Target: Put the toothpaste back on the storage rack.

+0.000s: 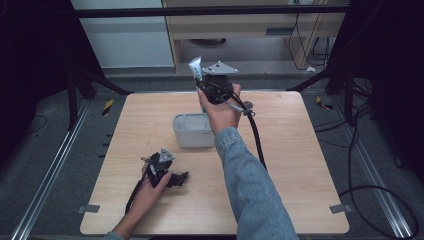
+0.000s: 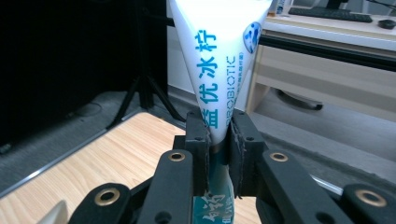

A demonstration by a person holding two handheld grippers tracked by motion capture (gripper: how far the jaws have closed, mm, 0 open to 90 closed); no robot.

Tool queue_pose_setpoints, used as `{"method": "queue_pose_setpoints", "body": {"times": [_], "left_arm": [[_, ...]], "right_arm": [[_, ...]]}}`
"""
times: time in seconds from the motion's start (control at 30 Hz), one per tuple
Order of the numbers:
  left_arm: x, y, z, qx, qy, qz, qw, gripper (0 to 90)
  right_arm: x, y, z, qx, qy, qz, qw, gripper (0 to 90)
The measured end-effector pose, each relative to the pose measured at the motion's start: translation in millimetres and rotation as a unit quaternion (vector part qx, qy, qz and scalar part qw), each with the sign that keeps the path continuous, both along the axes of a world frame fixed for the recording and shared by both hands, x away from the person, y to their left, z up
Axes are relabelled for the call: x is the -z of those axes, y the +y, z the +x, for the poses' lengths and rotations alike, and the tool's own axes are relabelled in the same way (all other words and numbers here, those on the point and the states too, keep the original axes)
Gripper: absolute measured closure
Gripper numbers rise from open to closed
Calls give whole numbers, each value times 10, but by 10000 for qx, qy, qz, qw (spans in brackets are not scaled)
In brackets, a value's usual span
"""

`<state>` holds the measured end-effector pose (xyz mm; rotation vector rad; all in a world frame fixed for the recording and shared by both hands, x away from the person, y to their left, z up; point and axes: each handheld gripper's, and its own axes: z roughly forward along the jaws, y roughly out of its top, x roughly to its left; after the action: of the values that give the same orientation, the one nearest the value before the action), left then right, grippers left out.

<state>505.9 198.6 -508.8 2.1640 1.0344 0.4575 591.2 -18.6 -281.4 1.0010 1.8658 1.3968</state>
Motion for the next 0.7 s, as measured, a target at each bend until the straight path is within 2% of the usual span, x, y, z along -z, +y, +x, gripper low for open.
{"method": "queue_pose_setpoints", "body": {"times": [0.3, 0.53, 0.7], "left_arm": [[0, -1, 3, 12, -3, 5, 10000, 0], [0, -1, 2, 11, -2, 1, 10000, 0], [0, -2, 3, 14, -3, 0, 10000, 0]], "right_arm": [[79, 188, -54, -156, -48, 44, 9999, 795], [140, 270, -77, -118, -127, 79, 9998, 794], [226, 302, -84, -122, -71, 136, 9998, 794]]}}
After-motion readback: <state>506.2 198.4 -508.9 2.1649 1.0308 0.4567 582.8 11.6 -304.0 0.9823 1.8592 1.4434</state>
